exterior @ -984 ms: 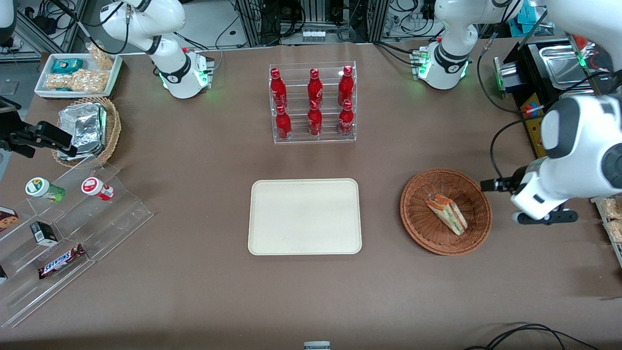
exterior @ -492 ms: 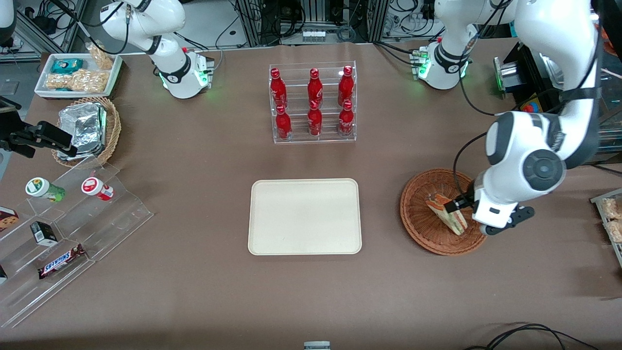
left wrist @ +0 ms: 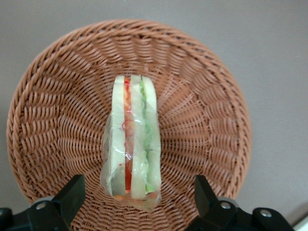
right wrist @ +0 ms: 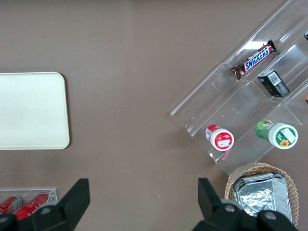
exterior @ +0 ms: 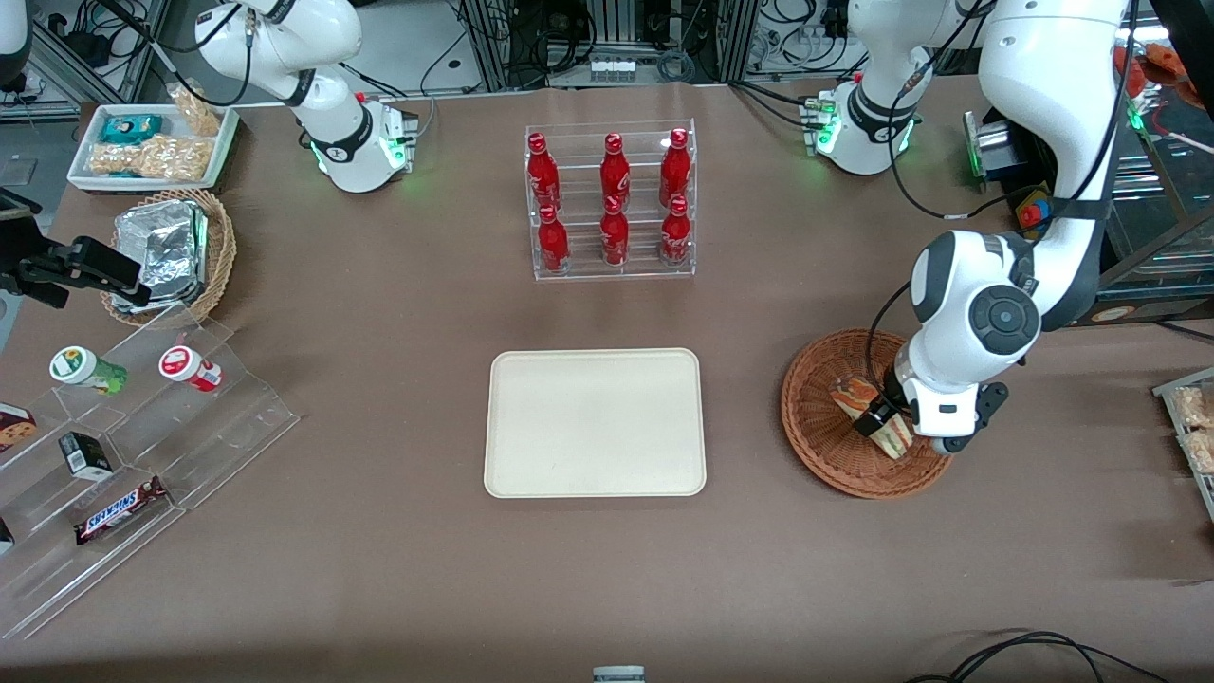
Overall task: Place sandwich from basket to tray
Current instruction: 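Lower the open left gripper onto the wrapped sandwich in the basket, then close the left gripper on the sandwich and lift it, then carry the sandwich with the left gripper over the cream tray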
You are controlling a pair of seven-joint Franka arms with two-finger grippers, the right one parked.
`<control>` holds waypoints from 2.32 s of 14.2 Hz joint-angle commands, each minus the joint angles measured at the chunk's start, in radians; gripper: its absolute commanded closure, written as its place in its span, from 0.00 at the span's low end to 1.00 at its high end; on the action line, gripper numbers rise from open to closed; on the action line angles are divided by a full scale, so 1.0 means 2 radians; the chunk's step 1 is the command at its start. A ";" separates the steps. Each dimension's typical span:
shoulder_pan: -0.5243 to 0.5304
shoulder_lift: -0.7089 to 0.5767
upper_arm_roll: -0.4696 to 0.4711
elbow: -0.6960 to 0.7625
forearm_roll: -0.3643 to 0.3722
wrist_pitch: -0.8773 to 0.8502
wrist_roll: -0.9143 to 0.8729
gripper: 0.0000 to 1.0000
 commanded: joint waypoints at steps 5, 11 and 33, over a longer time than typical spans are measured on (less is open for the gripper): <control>-0.002 0.013 0.003 0.000 0.008 0.006 -0.001 0.90; -0.001 0.005 0.003 0.090 0.007 -0.128 0.021 0.94; -0.185 0.279 -0.136 0.422 0.110 -0.057 0.000 0.93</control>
